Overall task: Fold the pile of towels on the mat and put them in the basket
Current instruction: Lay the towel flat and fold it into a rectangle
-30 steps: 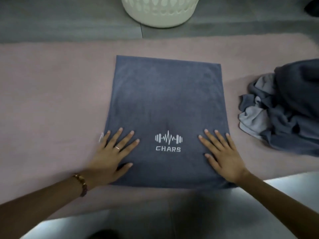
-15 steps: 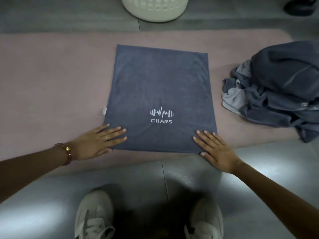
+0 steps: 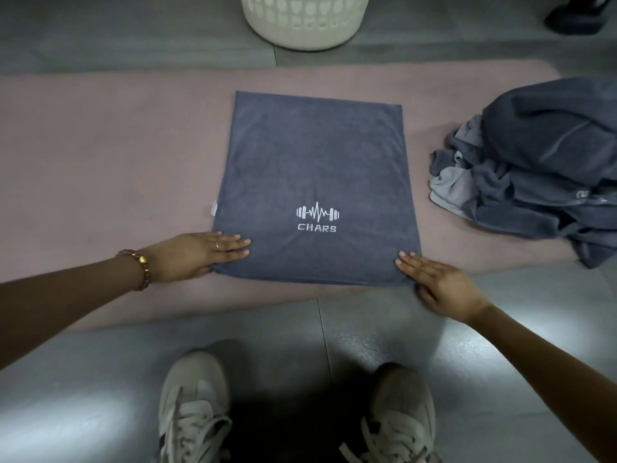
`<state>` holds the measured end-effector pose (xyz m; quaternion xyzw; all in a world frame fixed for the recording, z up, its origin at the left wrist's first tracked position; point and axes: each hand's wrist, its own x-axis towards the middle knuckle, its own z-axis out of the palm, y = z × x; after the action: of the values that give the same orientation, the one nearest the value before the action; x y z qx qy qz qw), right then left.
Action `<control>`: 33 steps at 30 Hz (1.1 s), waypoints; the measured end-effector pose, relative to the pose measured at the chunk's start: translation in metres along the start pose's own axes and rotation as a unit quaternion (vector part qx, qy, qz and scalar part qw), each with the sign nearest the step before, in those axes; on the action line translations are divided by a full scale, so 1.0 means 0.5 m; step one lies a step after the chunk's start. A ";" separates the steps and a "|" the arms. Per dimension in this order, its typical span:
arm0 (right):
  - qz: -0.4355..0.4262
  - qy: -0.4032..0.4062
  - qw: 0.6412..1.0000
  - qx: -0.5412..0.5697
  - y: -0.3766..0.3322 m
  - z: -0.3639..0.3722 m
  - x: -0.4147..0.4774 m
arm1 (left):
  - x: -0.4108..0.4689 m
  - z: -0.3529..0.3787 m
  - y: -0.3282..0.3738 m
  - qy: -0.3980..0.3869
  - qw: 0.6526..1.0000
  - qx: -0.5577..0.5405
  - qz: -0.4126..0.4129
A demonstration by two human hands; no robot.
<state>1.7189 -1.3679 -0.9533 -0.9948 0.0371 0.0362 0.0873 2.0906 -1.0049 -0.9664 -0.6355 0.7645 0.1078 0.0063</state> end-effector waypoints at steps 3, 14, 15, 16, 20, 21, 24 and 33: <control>0.002 0.004 1.000 0.001 0.002 -0.014 -0.005 | -0.003 -0.003 0.002 -0.022 1.000 -0.010 -0.008; 0.244 0.140 0.933 0.224 -0.009 -0.011 0.027 | 0.028 -0.037 0.040 0.174 0.937 -0.218 -0.213; 0.269 0.152 0.912 0.269 -0.012 -0.012 0.039 | 0.035 -0.044 0.039 0.178 0.896 -0.302 -0.272; 0.286 0.175 0.890 0.307 -0.014 -0.016 0.055 | 0.045 -0.050 0.031 0.194 0.850 -0.374 -0.317; 0.361 0.270 0.783 0.428 -0.006 -0.028 0.130 | 0.088 -0.069 -0.009 0.300 0.706 -0.485 -0.420; 0.378 0.285 0.755 0.455 0.002 -0.033 0.149 | 0.103 -0.075 -0.018 0.312 0.679 -0.496 -0.442; 0.418 0.281 0.705 0.499 0.021 -0.049 0.201 | 0.137 -0.091 -0.038 0.328 0.669 -0.471 -0.473; 0.329 0.109 0.751 0.562 0.009 -0.083 0.192 | 0.146 -0.087 -0.023 0.233 0.789 -0.450 -0.348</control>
<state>1.8168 -1.3860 -0.9207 -0.6899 0.3852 -0.0735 0.6084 2.0933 -1.0853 -0.9366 -0.7955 0.3347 0.2784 -0.4216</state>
